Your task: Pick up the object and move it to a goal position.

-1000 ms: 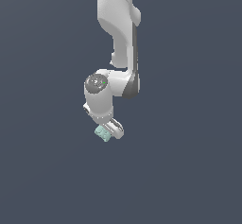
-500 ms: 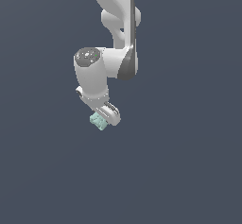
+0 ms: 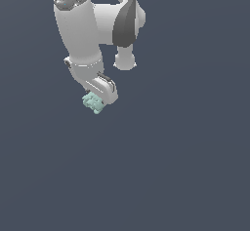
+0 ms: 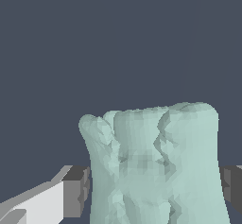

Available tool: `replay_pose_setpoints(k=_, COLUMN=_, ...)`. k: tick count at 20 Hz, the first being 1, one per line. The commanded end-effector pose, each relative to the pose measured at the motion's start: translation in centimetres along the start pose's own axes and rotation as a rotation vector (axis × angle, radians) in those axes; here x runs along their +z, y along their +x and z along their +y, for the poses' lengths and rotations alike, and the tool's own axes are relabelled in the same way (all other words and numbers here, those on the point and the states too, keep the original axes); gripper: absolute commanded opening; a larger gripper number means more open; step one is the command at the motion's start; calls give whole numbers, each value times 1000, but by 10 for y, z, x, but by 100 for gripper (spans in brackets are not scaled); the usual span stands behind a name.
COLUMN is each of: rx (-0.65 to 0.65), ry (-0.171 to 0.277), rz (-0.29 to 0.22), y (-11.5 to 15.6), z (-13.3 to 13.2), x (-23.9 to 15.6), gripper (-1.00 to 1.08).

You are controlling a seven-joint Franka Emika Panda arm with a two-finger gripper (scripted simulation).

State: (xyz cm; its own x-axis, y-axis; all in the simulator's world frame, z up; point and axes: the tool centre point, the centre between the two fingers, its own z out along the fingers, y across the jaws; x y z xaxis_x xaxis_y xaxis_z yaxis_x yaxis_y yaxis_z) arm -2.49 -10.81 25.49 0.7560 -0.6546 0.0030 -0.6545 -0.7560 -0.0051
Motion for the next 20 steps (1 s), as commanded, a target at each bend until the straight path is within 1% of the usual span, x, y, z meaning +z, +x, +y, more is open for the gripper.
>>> replay_pose_setpoints(k=1, rx=0, ry=-1, rz=-1, y=-3, z=9, x=-25, gripper=-100)
replay_pose_setpoints(k=6, rx=0, ry=-3, rz=-2, y=-6, z=21, x=-66, gripper=-100)
replay_pose_setpoints(k=11, rx=0, ry=-5, rz=-3, y=-7, z=29, x=-93, gripper=-100)
replay_pose_setpoints(k=15, rx=0, ry=-5, rz=-3, y=-8, z=32, x=-105, gripper=-100)
replay_pose_setpoints(k=20, rx=-1, ry=-5, rz=-3, y=-7, z=32, x=-106, gripper=-100)
